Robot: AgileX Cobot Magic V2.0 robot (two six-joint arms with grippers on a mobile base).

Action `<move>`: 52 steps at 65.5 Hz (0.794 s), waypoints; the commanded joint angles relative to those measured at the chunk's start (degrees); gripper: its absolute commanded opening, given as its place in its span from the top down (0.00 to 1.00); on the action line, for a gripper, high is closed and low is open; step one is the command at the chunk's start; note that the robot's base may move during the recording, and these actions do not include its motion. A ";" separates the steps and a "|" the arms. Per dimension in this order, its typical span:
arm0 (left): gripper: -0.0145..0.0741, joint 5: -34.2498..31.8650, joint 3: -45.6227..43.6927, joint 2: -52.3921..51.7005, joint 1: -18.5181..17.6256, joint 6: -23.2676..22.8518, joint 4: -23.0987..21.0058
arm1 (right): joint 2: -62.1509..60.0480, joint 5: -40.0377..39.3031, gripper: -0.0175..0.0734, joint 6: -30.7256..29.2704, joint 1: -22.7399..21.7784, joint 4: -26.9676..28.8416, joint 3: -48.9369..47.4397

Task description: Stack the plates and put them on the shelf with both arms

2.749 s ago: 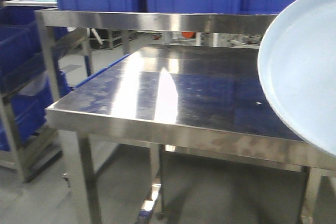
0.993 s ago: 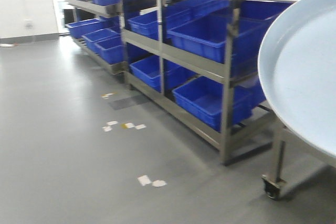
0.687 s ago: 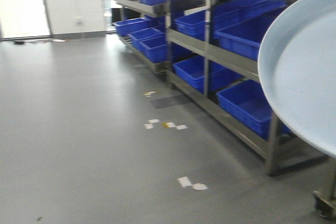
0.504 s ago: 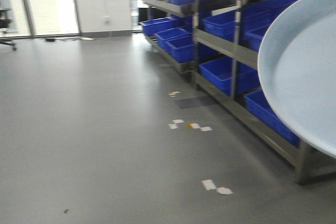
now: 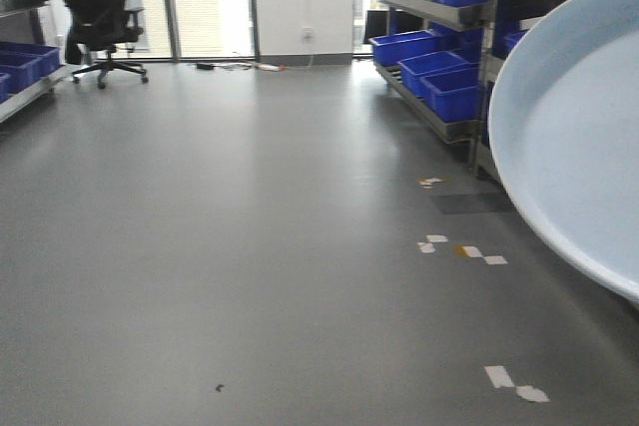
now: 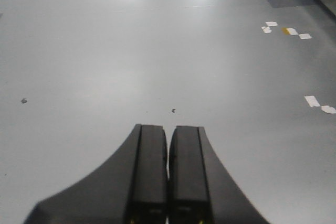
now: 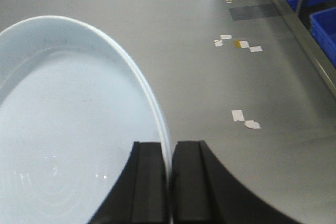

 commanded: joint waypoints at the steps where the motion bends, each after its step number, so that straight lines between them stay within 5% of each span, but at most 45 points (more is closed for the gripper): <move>1: 0.74 -4.51 -1.53 0.16 -0.46 -0.24 0.15 | 0.19 -5.57 0.75 -0.10 -0.37 0.61 -1.73; 52: 0.74 -4.51 -1.53 0.16 -0.10 -0.24 0.15 | 0.19 -5.57 0.75 -0.10 -0.37 0.61 -1.73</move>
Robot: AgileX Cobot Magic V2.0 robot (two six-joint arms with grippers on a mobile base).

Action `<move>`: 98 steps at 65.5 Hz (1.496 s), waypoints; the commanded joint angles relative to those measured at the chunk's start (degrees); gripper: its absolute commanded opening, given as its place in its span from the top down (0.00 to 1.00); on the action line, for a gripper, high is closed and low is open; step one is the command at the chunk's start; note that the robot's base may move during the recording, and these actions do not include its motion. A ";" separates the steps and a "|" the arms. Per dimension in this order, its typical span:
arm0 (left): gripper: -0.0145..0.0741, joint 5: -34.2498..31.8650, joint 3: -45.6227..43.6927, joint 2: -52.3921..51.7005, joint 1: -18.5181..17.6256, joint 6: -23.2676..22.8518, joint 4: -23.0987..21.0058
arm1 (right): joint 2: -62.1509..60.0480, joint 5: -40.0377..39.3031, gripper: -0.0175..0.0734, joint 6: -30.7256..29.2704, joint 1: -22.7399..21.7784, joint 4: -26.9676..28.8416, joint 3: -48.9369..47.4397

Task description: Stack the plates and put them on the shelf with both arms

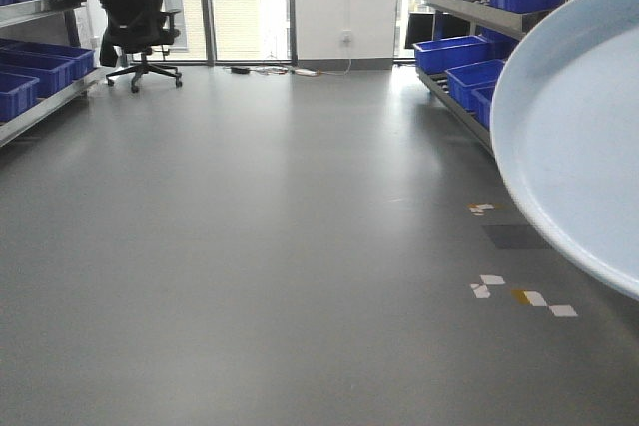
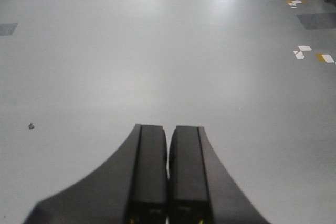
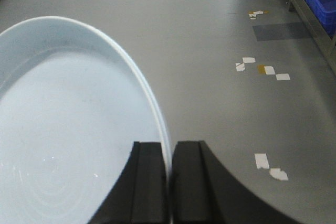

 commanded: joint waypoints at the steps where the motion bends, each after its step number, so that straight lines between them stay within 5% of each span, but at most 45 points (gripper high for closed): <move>1: 0.74 -4.51 -1.53 0.16 -0.10 -0.24 0.15 | 0.19 -5.57 0.75 -0.10 -0.37 0.57 -1.73; 98: 0.74 -4.51 -1.53 0.16 -0.10 -0.24 0.15 | 0.19 -5.57 0.75 -0.10 -0.37 0.57 -1.73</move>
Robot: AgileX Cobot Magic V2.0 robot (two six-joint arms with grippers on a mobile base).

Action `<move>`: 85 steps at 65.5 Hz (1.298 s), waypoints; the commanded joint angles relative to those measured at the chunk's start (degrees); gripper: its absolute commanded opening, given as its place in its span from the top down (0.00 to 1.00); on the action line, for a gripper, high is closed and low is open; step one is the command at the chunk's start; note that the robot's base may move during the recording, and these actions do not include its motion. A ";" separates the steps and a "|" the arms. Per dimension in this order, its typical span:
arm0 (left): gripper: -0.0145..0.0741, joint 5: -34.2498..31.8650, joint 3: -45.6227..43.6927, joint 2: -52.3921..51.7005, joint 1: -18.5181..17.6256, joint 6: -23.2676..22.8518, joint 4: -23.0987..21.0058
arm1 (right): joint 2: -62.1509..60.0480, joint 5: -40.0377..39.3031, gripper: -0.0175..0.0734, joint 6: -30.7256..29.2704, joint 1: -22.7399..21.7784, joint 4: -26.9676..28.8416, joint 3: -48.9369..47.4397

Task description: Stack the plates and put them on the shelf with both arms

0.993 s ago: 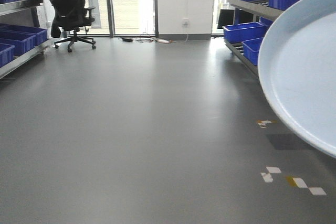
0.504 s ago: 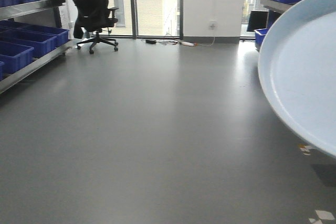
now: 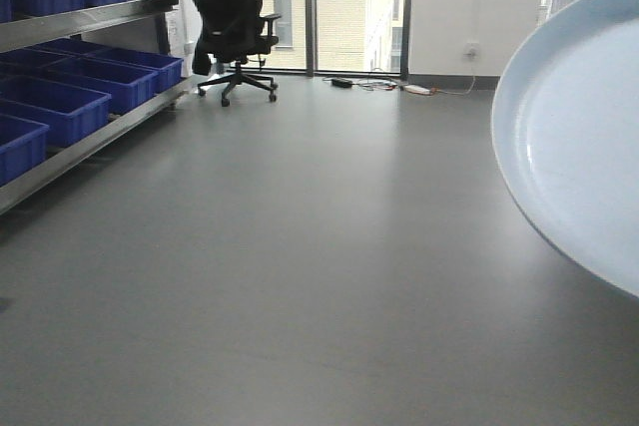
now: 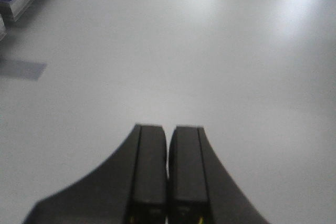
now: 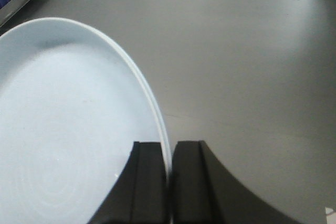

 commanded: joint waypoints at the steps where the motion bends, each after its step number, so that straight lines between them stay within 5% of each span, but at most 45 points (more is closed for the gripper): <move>1: 0.74 -4.51 -1.61 0.16 -0.10 0.39 0.12 | 0.19 -5.57 0.75 -0.10 -0.37 0.57 -1.73; 85: 0.74 -4.51 -1.61 0.16 -0.10 0.39 0.12 | 0.19 -5.57 0.75 -0.10 -0.37 0.57 -1.73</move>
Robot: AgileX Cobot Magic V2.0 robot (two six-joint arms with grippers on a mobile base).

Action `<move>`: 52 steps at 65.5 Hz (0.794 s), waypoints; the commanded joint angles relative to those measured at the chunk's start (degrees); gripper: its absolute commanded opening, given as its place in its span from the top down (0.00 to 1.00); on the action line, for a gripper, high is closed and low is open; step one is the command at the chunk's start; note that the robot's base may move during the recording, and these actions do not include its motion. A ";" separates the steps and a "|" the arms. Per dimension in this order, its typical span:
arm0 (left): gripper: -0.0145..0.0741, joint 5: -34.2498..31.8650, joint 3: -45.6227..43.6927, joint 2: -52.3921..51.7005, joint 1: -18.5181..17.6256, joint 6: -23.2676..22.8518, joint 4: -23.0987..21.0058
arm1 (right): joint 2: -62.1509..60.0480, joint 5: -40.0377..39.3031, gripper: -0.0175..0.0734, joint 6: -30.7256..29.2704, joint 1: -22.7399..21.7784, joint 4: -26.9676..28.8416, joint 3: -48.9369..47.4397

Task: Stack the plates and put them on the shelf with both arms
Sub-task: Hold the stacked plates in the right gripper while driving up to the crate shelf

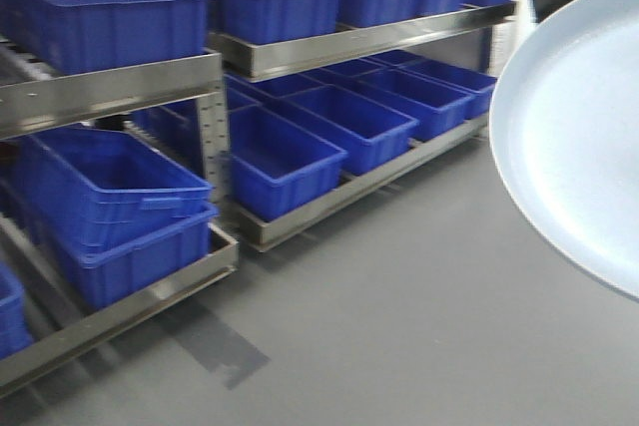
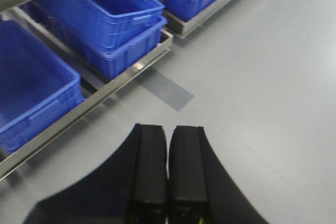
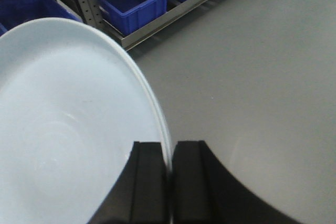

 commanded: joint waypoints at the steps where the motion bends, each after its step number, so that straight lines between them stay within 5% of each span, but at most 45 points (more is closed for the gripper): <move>1: 0.74 -4.44 -1.61 0.16 -0.10 -0.11 0.12 | 0.19 -5.57 0.75 -0.10 -0.37 0.57 -1.73; 52: 0.74 -4.44 -1.61 0.16 -0.10 -0.11 0.12 | 0.19 -5.57 0.75 -0.10 -0.37 0.57 -1.73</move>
